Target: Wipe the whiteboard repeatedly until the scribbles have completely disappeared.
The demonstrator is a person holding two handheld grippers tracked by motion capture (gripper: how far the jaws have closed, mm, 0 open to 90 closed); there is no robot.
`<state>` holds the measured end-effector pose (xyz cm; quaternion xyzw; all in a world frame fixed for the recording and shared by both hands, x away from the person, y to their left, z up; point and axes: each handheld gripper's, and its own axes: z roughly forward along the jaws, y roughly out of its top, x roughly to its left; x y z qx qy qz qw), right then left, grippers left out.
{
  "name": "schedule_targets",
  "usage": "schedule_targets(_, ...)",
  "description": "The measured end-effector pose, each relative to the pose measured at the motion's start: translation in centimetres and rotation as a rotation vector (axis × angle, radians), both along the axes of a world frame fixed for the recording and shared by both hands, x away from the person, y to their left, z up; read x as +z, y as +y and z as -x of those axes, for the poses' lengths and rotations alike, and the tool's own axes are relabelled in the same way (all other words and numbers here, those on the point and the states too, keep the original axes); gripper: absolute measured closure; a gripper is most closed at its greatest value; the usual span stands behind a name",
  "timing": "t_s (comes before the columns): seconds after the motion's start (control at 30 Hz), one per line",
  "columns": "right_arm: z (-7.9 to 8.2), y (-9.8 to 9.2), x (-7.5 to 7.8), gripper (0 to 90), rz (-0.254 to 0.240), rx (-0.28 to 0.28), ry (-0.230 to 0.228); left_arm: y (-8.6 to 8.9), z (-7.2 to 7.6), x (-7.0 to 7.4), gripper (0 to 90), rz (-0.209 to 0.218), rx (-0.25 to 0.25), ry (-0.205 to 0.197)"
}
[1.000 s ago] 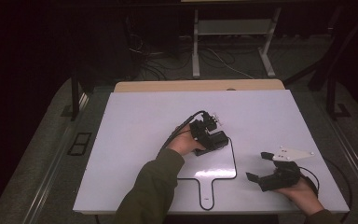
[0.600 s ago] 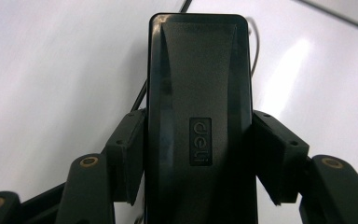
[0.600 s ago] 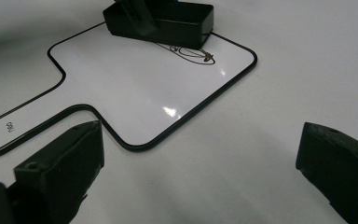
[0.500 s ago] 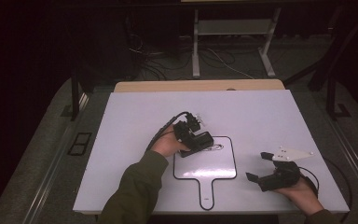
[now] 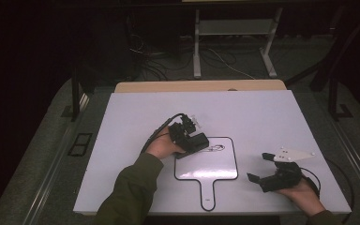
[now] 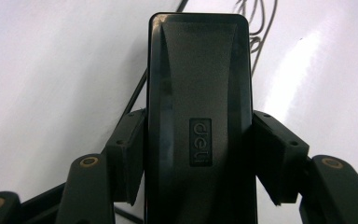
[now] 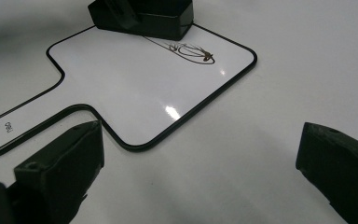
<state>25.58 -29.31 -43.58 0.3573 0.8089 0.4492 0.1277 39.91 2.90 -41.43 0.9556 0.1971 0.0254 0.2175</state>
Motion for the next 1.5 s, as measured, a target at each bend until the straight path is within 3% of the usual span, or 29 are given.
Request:
schedule_targets(0.33, 0.0, 0.0, 0.0, 0.0, 0.002, 0.0, -0.001, -1.2, 0.8, 0.0, 39.1, 0.004, -0.042, 0.009)
schedule_targets(1.03, 0.1, -0.2, 0.0, 0.0, 0.005, -0.004, -0.003, 2.4, -2.3, -0.1, 39.1, 0.011, 0.11, -0.023)
schedule_targets(1.23, 0.1, -0.2, 0.0, 0.0, 0.005, -0.004, -0.004, 1.9, -1.6, 0.0, 39.1, -0.028, 0.095, -0.047)
schedule_targets(1.5, 0.1, -0.1, 0.0, 0.0, 0.005, -0.005, -0.002, 1.7, 0.3, 0.0, 39.0, -0.018, 0.047, -0.034)
